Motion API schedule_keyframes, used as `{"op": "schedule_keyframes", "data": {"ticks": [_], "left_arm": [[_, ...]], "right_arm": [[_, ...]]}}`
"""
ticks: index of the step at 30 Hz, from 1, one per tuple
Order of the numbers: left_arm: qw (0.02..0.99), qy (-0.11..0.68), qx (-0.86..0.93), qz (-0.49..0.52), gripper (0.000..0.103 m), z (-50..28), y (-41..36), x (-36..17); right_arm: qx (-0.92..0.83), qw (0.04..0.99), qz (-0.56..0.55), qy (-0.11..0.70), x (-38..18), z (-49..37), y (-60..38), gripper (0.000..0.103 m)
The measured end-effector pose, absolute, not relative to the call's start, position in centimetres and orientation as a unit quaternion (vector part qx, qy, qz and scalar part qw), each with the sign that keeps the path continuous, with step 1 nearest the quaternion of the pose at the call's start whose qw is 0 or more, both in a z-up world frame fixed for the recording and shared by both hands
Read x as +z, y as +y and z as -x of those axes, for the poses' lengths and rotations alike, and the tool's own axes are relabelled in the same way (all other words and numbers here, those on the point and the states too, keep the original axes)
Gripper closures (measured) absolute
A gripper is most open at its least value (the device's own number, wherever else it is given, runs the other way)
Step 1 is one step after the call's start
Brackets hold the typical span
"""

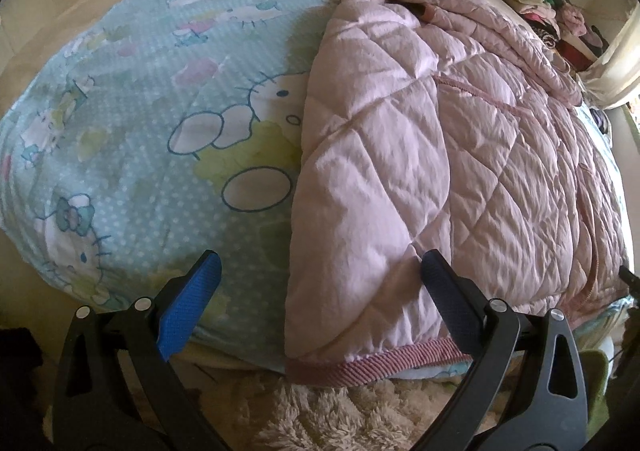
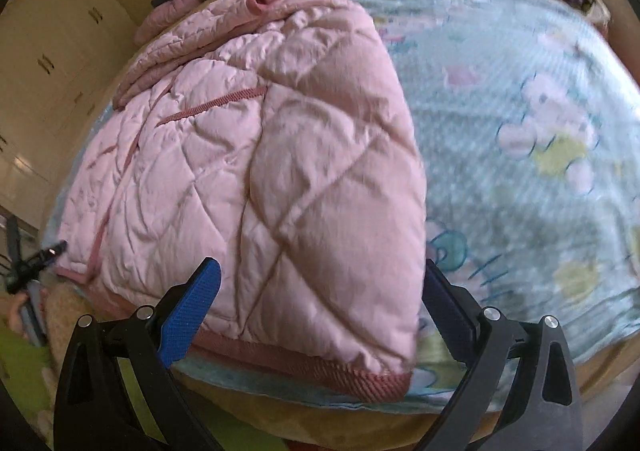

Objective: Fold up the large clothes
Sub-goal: 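Grasp the ribbed jacket hem with the right gripper while the left gripper grasps it too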

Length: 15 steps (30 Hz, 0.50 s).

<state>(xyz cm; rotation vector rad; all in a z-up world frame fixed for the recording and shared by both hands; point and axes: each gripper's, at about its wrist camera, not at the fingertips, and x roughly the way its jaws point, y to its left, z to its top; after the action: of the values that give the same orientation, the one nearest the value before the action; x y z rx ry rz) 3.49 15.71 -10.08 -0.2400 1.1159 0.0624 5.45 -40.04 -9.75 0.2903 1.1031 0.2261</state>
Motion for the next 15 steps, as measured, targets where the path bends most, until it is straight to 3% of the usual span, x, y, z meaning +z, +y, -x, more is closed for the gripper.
{"op": "schedule_keyframes", "data": {"ticks": [3,6,7,10,15], "left_arm": [[0.837,0.534,0.029,0.116,0.009,-3.6,15.7,-10.3],[0.834,0.539,0.028,0.118,0.009,-3.8,15.6,-10.4],[0.833,0.54,0.028,0.118,0.009,-3.8,15.6,-10.5],[0.831,0.543,0.024,0.116,0.009,-4.0,15.2,-10.6],[0.83,0.544,0.02,0.122,0.009,-4.6,14.7,-10.7]], "right_arm": [[0.126,0.83,-0.17,0.516,-10.1,-5.4,-40.5,0.014],[0.135,0.834,-0.164,0.509,-9.6,-5.3,-40.1,0.041],[0.137,0.838,-0.162,0.503,-9.3,-5.3,-40.1,0.056],[0.152,0.849,-0.156,0.482,-8.2,-5.3,-39.9,0.074],[0.177,0.871,-0.141,0.436,-5.3,-5.3,-39.3,0.08]]}}
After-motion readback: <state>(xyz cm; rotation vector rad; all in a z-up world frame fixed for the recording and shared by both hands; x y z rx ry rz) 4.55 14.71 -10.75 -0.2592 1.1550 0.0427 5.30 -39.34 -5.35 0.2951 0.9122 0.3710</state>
